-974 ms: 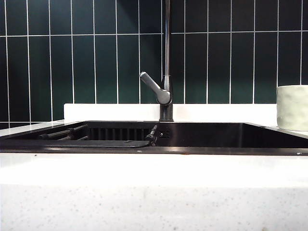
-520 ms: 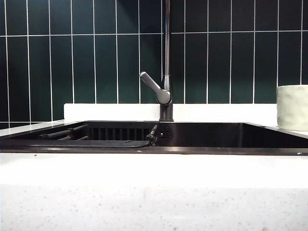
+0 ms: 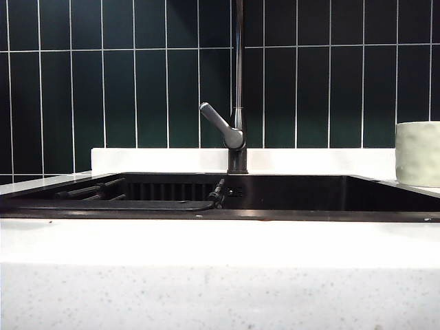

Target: Pick up the mug next to the sink, go to the faucet to get some water, pour the water into the sink, and finally put the mug back to its place.

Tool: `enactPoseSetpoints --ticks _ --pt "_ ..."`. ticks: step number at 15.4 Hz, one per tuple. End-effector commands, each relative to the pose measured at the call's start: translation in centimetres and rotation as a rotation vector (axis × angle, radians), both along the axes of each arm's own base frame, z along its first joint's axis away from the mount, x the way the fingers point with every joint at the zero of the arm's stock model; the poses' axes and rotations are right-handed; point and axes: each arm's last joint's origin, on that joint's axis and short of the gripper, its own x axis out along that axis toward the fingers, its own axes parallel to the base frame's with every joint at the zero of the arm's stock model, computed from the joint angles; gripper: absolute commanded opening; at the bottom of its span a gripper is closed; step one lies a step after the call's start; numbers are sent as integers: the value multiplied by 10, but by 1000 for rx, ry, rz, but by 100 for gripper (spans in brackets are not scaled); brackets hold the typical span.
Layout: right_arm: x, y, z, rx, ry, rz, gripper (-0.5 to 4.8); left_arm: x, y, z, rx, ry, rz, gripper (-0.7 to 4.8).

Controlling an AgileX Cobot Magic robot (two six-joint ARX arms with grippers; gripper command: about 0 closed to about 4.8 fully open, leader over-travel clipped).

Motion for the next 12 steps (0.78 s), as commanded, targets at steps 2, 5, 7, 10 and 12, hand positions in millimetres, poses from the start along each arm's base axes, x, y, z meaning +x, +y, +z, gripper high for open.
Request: enactPoseSetpoints --ticks 2,5,7,10,12 --pt "2 0 4 -33 -122 -1 -1 1 1 6 -16 -51 35 -6" --pt "4 1 -7 -28 -145 2 -1 1 1 6 -16 -52 41 -6" --pt "4 1 -16 -29 -132 8 -1 1 1 7 -17 -56 41 -6" --pt "4 1 -16 -45 -156 11 -1 1 1 10 -26 -84 44 -6" --pt "4 1 -13 -45 -193 9 -1 1 1 11 -30 -96 44 -6"
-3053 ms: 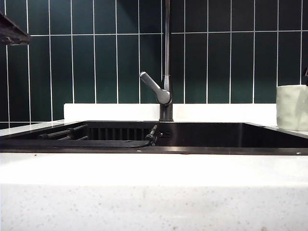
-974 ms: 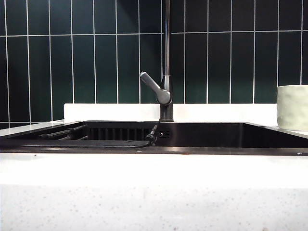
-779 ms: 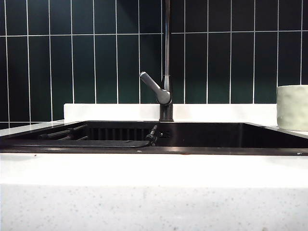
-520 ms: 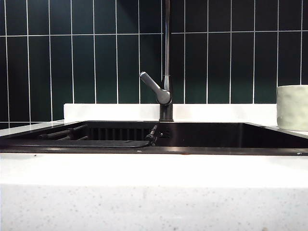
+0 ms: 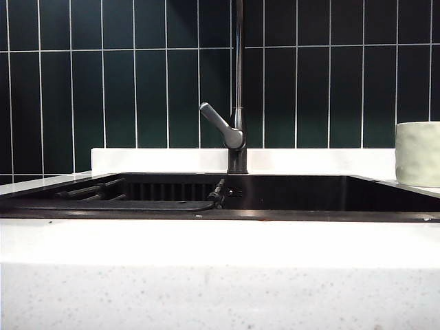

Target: Pick up the mug next to the sink, go to the faucet to get some water, pour the water into the sink, and finally put the mug back to its place.

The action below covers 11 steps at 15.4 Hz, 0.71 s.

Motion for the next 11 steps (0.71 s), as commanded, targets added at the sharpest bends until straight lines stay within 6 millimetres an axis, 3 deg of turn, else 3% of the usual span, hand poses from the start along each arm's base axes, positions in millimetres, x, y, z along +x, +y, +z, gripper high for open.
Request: enactPoseSetpoints --ticks 1,11 --pt "-1 0 6 -1 -71 2 -2 0 0 4 -16 -30 3 -6" --pt "-12 0 5 6 -83 25 -1 -5 1 12 -39 -107 -24 -6"
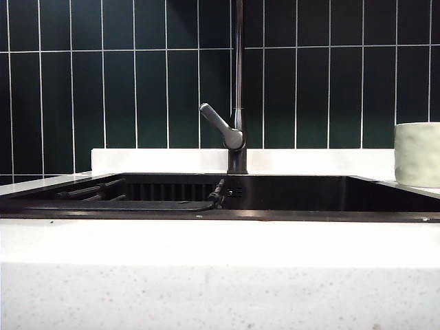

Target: Pick up the mug next to the sink, go to the faucet to get some water, pour the water into the sink, and finally put the mug back to its place.

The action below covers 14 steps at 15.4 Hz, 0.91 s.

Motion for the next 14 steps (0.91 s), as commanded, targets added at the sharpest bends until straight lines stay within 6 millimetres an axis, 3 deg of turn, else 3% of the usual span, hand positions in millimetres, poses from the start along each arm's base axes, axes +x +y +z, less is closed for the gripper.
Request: enactPoseSetpoints --ticks 1,14 --pt "0 4 -1 -1 3 35 -1 -4 1 5 -9 -48 -18 -6" --pt "-3 16 -11 -30 105 163 -1 -10 2 -3 8 17 -25 -5"
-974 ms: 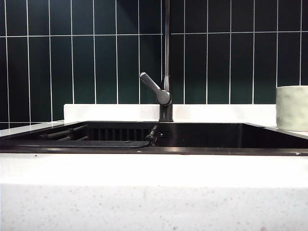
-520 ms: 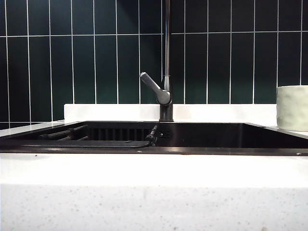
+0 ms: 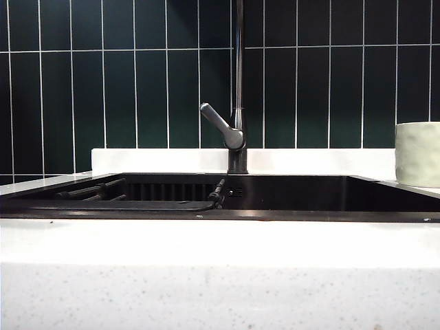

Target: Pick up the mug next to the sink, go to the faucet to get some water, pour the water into the sink, and finally put the mug back to its place.

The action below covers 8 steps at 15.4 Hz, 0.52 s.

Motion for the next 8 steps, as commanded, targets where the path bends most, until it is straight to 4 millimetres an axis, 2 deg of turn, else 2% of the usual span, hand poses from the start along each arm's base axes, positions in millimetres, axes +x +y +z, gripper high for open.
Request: enactPoseSetpoints --ticks 1,8 --pt "0 0 0 4 -10 0 -1 -1 0 -6 16 67 -12 -5" --pt "0 0 0 4 -9 2 -1 -1 0 -9 25 93 -4 -5"
